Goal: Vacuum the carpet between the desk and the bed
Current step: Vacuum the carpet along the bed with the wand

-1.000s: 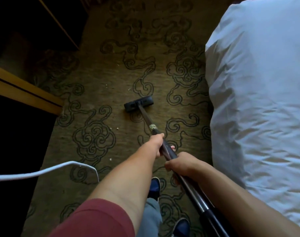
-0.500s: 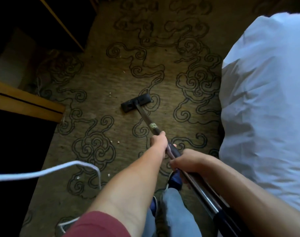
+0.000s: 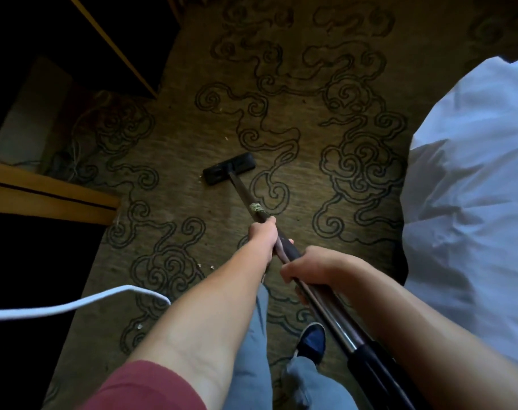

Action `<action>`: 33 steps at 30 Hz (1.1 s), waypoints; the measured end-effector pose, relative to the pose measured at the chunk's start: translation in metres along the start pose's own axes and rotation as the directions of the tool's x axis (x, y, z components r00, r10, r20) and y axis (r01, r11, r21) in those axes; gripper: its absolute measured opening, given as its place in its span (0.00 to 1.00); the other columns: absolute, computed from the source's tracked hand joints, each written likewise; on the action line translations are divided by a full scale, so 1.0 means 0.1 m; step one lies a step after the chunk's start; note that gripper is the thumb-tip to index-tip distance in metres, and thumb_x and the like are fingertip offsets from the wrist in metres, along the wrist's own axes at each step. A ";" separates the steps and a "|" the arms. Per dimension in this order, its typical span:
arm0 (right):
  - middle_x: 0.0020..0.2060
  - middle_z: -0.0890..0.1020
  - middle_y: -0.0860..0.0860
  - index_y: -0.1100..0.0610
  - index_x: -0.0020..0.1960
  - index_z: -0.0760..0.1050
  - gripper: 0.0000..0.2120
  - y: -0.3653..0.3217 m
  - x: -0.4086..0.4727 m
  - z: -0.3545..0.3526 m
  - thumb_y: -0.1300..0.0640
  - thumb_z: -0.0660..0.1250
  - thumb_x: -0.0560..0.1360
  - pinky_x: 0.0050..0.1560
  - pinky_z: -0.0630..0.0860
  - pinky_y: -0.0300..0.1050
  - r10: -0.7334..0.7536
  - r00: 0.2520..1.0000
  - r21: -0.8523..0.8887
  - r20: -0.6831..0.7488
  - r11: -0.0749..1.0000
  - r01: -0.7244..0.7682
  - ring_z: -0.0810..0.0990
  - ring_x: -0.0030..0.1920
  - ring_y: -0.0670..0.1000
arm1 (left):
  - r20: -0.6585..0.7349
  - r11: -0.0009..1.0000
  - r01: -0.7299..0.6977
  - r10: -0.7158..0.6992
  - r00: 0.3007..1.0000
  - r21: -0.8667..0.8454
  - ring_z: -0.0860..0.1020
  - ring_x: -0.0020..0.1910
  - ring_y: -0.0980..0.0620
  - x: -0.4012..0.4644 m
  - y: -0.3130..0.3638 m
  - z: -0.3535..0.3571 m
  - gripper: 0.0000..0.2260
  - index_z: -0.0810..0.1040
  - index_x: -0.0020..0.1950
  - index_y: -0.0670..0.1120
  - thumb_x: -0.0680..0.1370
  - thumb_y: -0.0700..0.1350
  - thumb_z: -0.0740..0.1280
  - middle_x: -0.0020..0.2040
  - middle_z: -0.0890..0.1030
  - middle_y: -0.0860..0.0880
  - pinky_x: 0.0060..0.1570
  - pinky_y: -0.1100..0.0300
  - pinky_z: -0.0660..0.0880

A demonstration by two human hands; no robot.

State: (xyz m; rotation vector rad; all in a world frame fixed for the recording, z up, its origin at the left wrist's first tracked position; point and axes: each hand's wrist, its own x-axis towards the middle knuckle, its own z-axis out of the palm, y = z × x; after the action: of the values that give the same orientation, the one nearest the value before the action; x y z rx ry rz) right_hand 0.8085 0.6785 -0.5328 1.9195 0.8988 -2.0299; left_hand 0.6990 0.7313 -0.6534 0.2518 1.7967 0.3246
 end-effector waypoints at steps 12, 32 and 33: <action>0.26 0.82 0.58 0.65 0.50 0.74 0.14 -1.76 0.73 -0.69 0.58 0.69 0.68 0.32 0.83 0.57 -0.031 0.999 0.167 -0.021 0.985 0.034 0.83 0.28 0.58 | -0.047 0.996 -0.076 0.078 0.996 0.050 0.84 0.48 0.35 1.08 1.90 -0.20 0.13 0.72 0.54 0.40 0.77 0.48 0.67 0.52 0.82 0.36 0.52 0.38 0.81; 0.30 0.82 0.58 0.64 0.49 0.71 0.09 -2.64 1.02 -0.70 0.61 0.67 0.72 0.47 0.83 0.63 0.022 0.993 0.095 0.117 0.995 -0.033 0.83 0.34 0.58 | -0.021 0.979 -0.021 0.025 0.999 0.204 0.79 0.60 0.34 1.42 2.67 -0.62 0.22 0.68 0.69 0.37 0.79 0.49 0.62 0.65 0.77 0.36 0.61 0.42 0.77; 0.31 0.82 0.58 0.64 0.49 0.71 0.09 -2.58 0.99 -0.62 0.61 0.67 0.72 0.49 0.81 0.65 0.028 0.991 0.077 0.128 0.996 -0.038 0.83 0.36 0.59 | -0.024 0.979 -0.008 0.013 1.000 0.205 0.79 0.61 0.34 1.37 2.57 -0.66 0.22 0.68 0.69 0.37 0.79 0.49 0.62 0.66 0.76 0.36 0.61 0.42 0.77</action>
State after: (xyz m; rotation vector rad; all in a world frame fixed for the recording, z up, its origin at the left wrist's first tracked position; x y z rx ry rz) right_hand 0.7085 0.9429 -0.5522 1.8073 0.7629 -2.1706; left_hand 0.6019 1.0125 -0.6726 0.4046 1.8562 0.1497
